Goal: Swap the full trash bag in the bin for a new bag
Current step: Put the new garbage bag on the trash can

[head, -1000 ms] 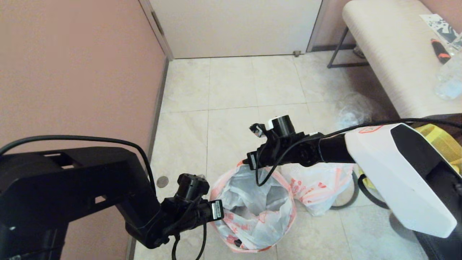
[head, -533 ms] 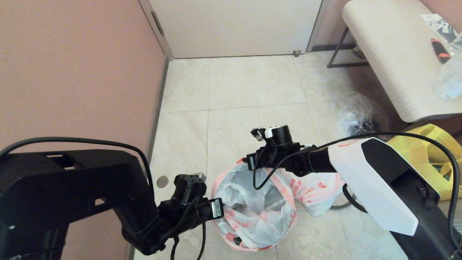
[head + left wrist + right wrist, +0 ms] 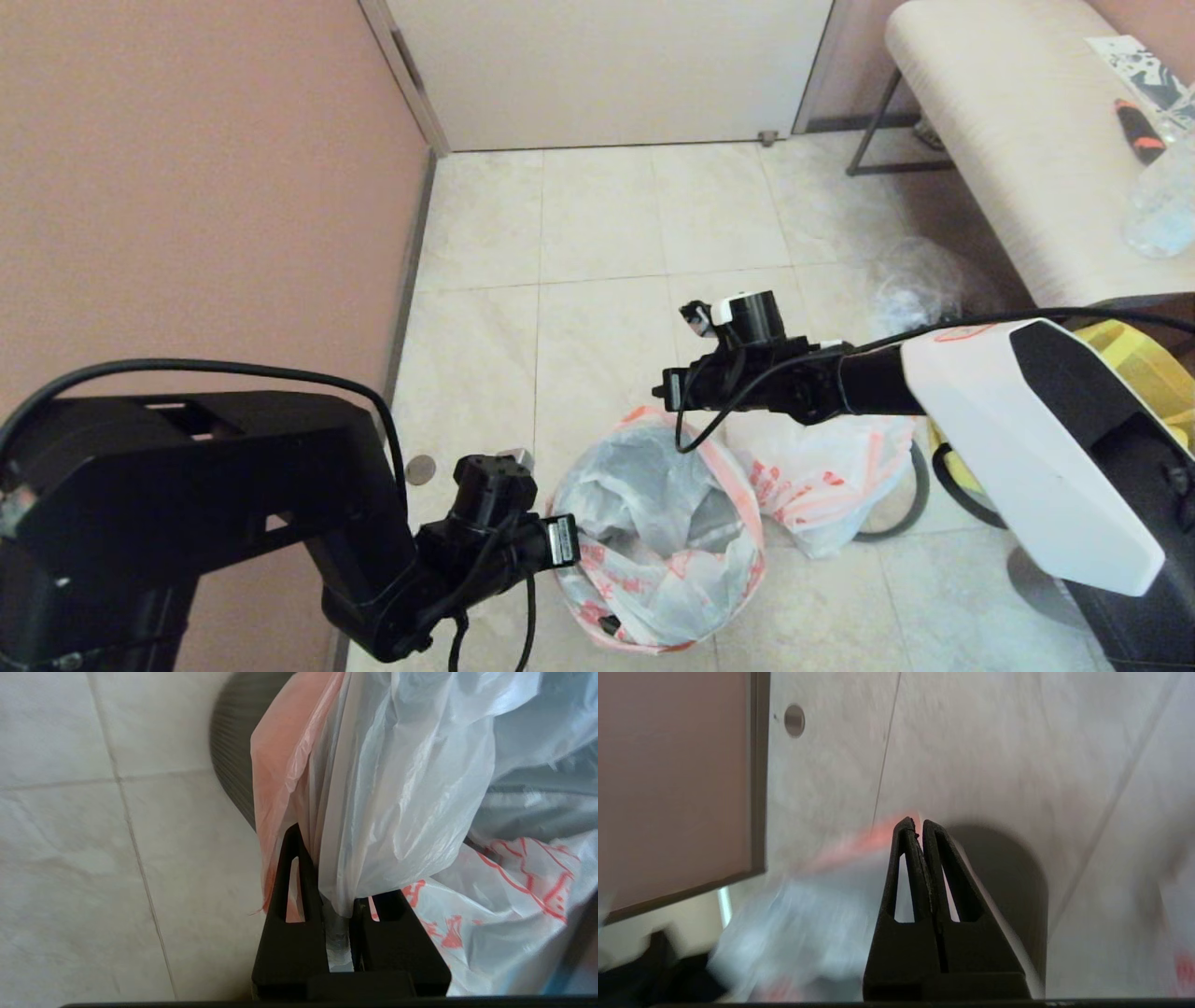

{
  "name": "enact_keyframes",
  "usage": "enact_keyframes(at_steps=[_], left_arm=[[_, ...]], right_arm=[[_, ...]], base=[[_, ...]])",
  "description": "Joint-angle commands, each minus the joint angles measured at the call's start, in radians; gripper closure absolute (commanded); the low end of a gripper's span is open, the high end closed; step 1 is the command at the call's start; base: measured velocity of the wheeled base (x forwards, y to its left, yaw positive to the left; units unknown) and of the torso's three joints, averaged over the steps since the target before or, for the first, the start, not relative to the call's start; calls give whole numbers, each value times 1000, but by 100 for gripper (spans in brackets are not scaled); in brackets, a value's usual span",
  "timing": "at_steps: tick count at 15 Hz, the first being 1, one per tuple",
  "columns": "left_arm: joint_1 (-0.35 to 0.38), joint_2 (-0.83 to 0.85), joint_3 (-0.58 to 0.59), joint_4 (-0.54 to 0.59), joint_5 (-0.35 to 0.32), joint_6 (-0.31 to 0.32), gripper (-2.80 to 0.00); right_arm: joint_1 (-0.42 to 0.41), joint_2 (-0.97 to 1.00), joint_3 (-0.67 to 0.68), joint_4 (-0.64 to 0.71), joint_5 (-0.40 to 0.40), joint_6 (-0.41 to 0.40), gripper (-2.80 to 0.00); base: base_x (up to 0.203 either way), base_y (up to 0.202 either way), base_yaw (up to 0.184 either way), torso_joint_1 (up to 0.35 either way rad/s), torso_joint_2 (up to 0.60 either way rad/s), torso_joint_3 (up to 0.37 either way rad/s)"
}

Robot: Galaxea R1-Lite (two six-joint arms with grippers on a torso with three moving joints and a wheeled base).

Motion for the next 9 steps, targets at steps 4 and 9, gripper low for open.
enact_keyframes(at_steps=[4,9], left_arm=[[26,3,-47,-1,46,-57,0],[30,6,-45,-3,46,-57,0]], right_arm=[[-34,-238,290,91,-60,46,0],[10,-353,544,102,-125,65,0]], base=[[0,0,0,0,0,0],[0,0,0,0,0,0]])
